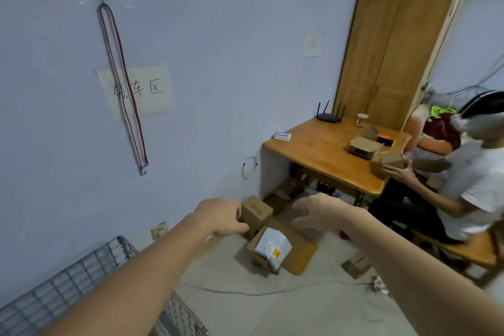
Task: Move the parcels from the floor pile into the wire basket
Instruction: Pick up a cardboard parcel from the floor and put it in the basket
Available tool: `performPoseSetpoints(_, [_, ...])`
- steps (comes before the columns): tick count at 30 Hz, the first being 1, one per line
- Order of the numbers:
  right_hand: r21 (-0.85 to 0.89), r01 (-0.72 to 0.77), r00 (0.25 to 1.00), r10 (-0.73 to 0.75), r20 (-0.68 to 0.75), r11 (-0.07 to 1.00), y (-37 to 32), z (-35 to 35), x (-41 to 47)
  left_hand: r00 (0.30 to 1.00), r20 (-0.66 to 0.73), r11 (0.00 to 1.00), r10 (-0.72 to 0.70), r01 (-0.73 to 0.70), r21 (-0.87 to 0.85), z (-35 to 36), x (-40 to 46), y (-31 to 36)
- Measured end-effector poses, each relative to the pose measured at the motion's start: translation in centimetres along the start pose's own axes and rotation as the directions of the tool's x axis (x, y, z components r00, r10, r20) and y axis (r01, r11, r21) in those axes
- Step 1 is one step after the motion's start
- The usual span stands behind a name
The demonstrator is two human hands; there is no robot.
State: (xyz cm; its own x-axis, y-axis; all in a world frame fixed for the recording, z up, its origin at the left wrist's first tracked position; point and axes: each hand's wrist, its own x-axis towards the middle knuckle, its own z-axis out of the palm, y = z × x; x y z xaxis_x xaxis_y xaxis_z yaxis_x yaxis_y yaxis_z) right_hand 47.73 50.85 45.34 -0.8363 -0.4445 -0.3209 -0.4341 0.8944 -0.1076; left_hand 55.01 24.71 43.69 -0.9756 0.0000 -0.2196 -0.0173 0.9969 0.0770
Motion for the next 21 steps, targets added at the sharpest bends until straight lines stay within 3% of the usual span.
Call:
performPoseSetpoints(14, [0.015, -0.049, 0.998, 0.049, 0.049, 0.999, 13.7, -5.5, 15.5, 0.995, 0.054, 0.996, 0.084, -0.084, -0.015, -3.8, 24.0, 6.4])
performPoseSetpoints(21, [0.0, 0.046, 0.991, -0.046, 0.129, 0.999, 21.5, -8.1, 26.6, 0.996, 0.08, 0.997, -0.037, 0.043, -0.071, -4.2, 34.4, 9.5])
